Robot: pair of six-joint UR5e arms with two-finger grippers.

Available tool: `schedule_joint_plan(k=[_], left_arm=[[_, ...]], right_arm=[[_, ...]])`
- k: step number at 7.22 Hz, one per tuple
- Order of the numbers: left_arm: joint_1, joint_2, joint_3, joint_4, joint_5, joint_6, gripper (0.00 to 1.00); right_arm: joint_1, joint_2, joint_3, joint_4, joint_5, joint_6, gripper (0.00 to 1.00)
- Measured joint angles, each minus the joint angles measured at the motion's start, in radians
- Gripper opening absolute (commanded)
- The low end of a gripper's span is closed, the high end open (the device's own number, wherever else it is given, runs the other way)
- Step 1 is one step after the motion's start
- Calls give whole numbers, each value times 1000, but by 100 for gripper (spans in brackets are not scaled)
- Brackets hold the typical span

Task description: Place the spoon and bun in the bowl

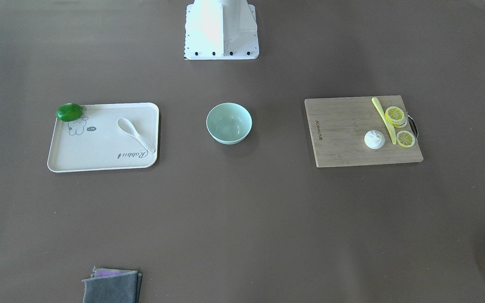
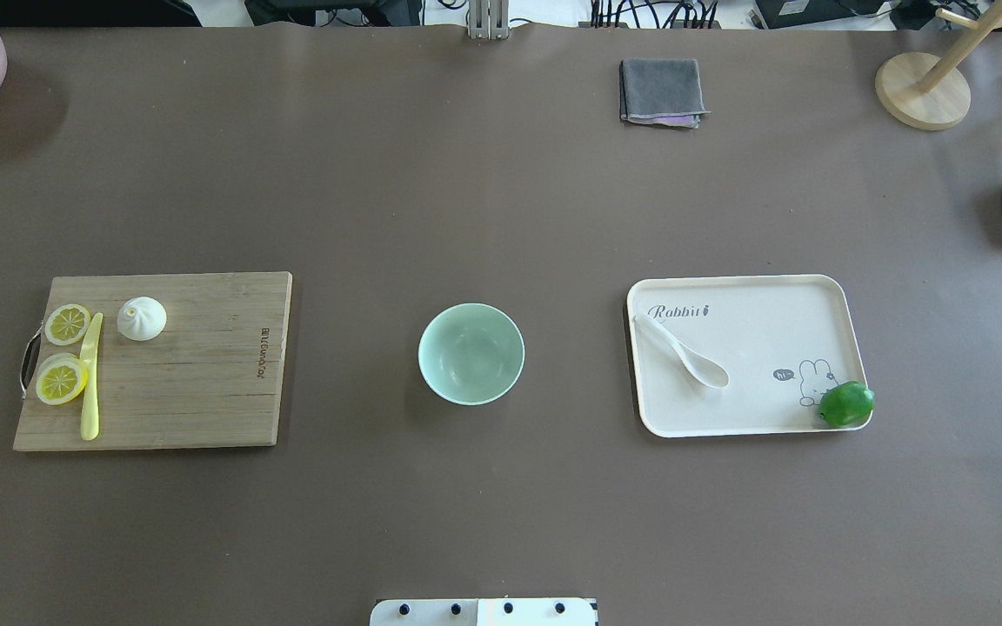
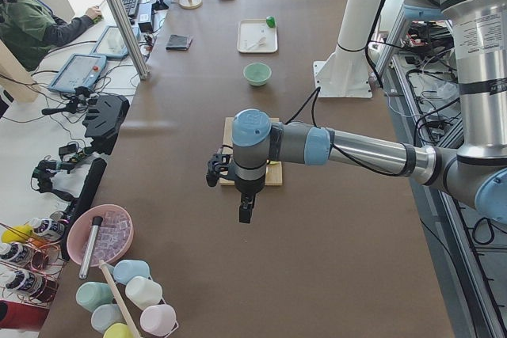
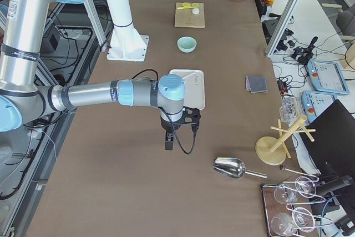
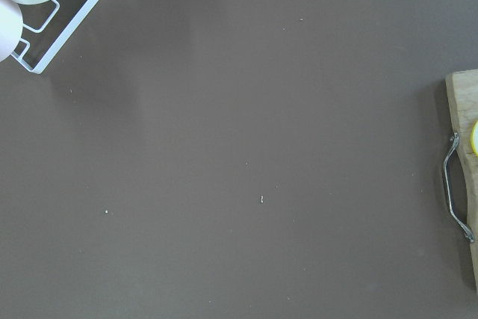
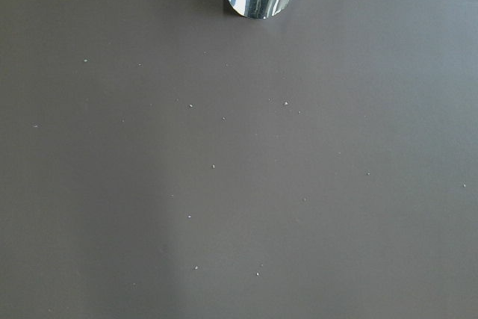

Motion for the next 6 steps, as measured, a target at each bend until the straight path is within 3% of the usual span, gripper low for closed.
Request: schedule_joint_plan(k=[6], left_arm=[[3,-17,-31,-37,3,0,99]], right_arm=[[-1,54,31,22,16,8,100]])
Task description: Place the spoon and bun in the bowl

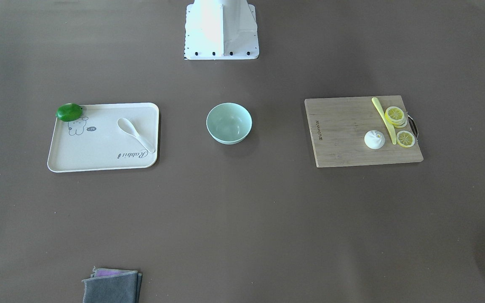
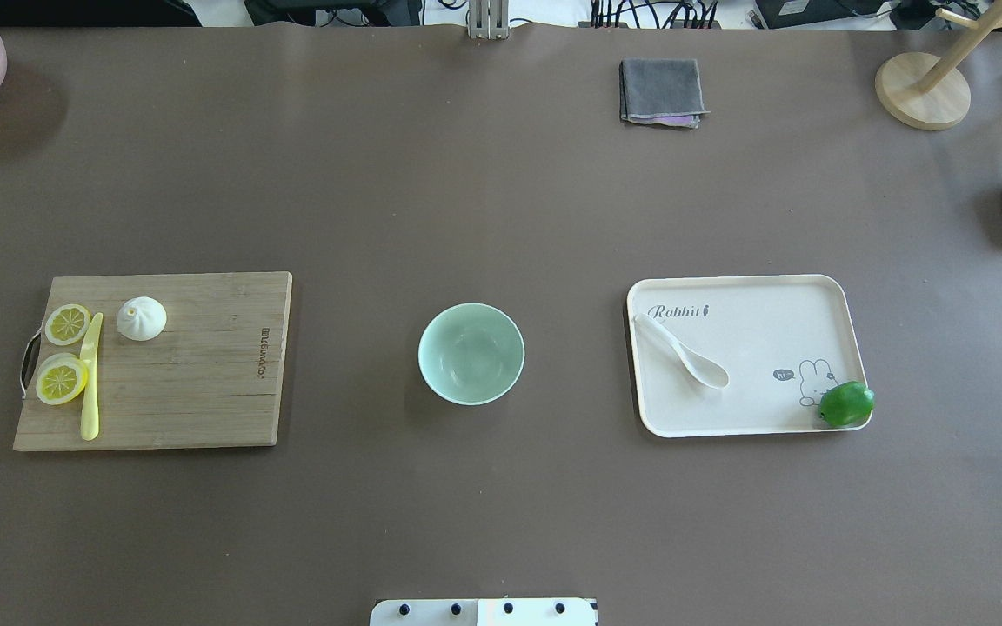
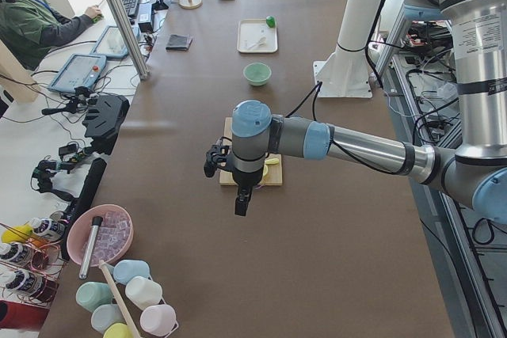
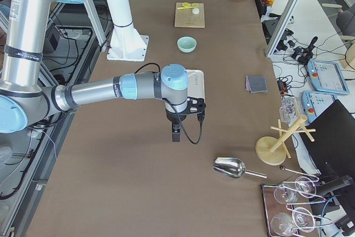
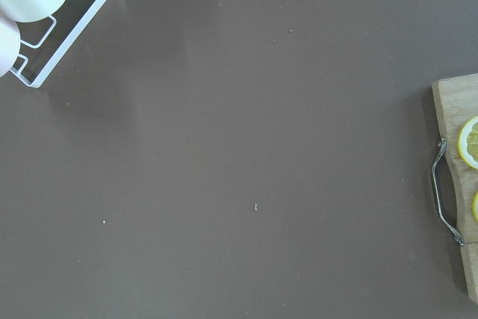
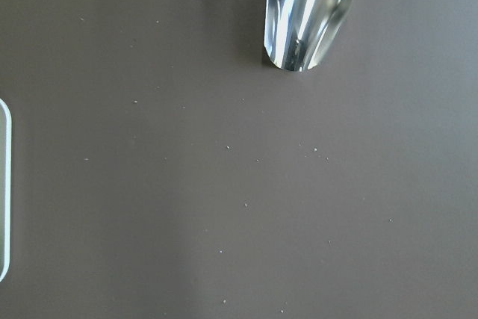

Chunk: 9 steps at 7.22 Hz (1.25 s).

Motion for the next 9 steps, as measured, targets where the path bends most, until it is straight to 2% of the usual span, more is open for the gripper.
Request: schedule_joint_plan(k=[2,4,5,7,9], left_arm=[[0,-11,4,-146,-2,-5,99],[0,-37,95,-373,-3,-10,99],[0,-55,141,-447,-3,-11,99],[2,-78,175,-528,-12,-12,99],[17,-76,209,-626,-25,-49,99]], right_arm=[[0,47,6,96,11,7,100],[0,78,-3,190,25,5,100],[0,81,-9,211,36,-2,100],[-8,78,-39,288,46,2,100],[-120,104,-54,370,48,88,100]])
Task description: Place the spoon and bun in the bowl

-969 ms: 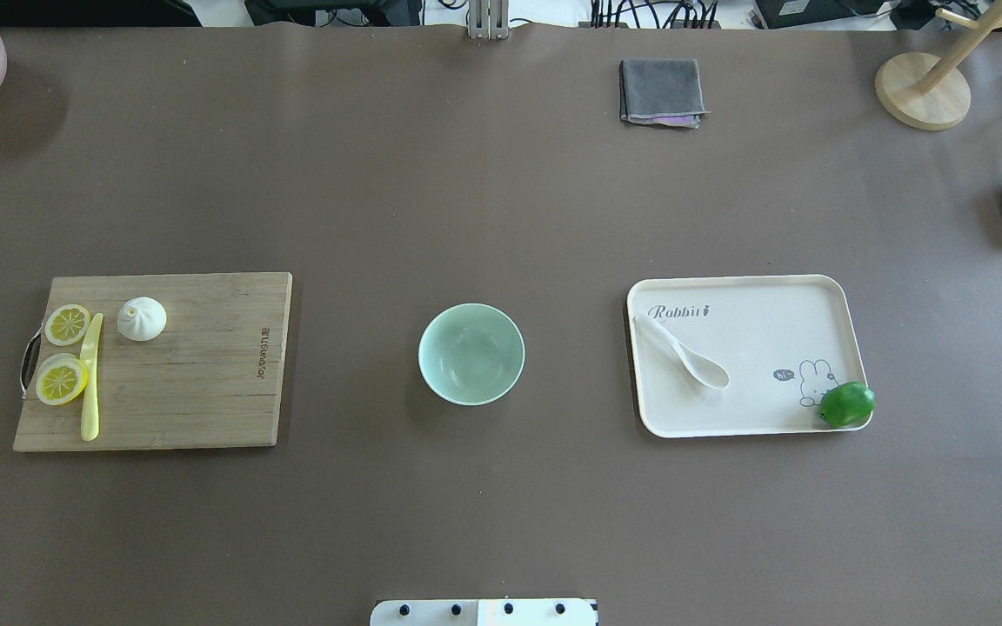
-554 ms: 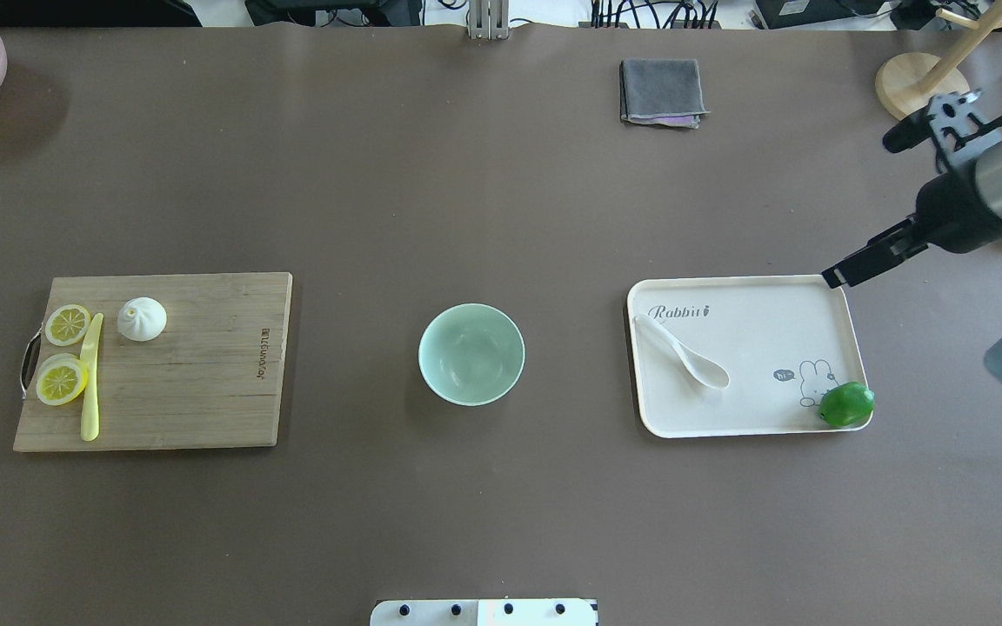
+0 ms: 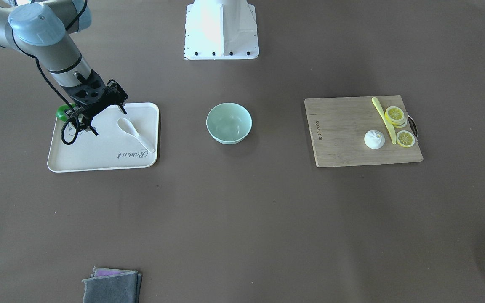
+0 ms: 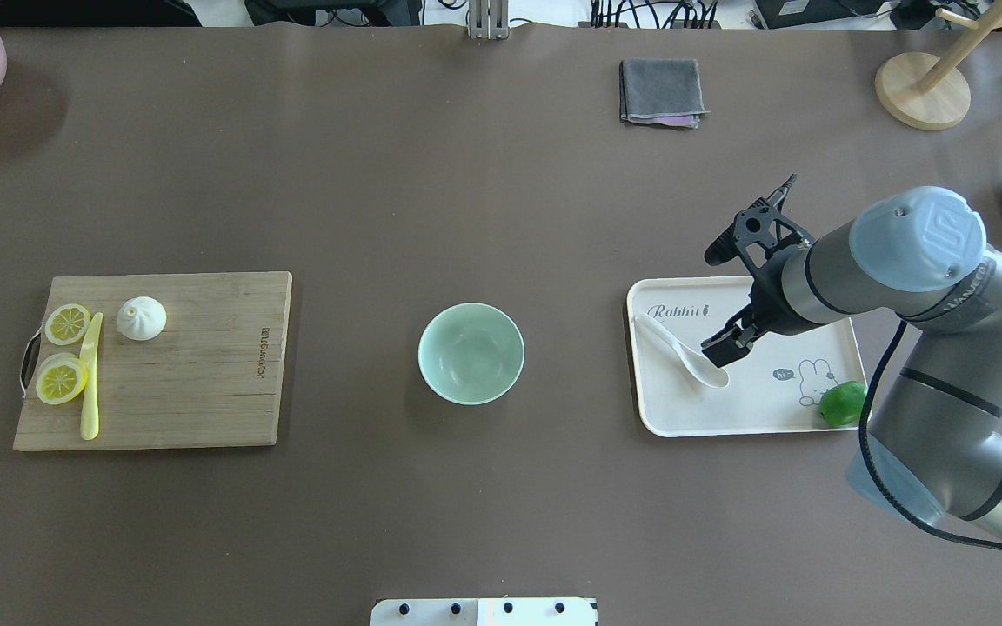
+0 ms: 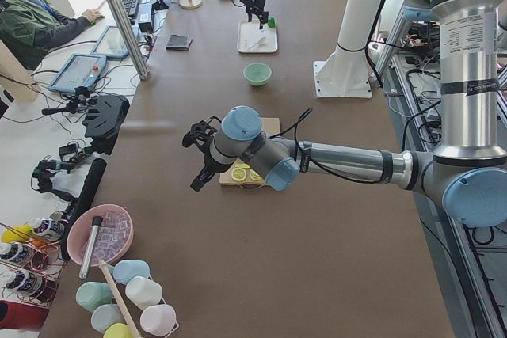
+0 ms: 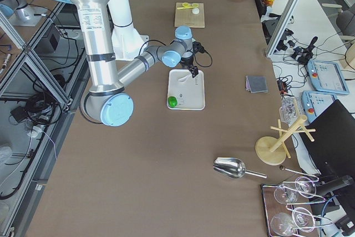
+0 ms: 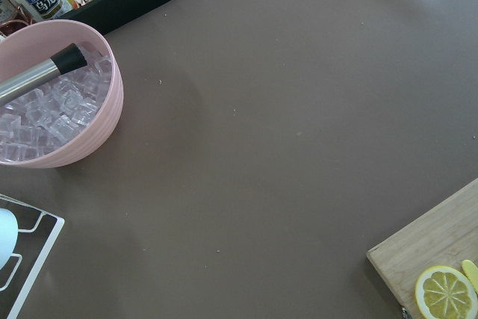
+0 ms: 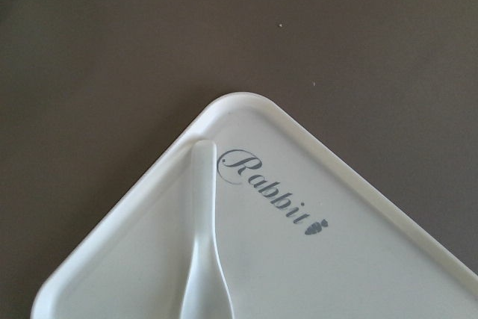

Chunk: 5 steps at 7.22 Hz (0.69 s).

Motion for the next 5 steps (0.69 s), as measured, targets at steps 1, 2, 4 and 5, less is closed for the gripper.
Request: schedule_joint_plan(k=[1,2,4,5], left_arm=[[0,0,0,0,0,1,99],[0,1,1,0,0,1,99],[0,2,1,0,0,2,99],[0,2,2,0,0,3,99]], right_arm=[[-24,21,-26,0,-46,4,98],[-41,46,-57,-1,-78,11,98],[-70,85,-110,-1,-110,41,92],[-83,94,-120,-5,-122,49,83]])
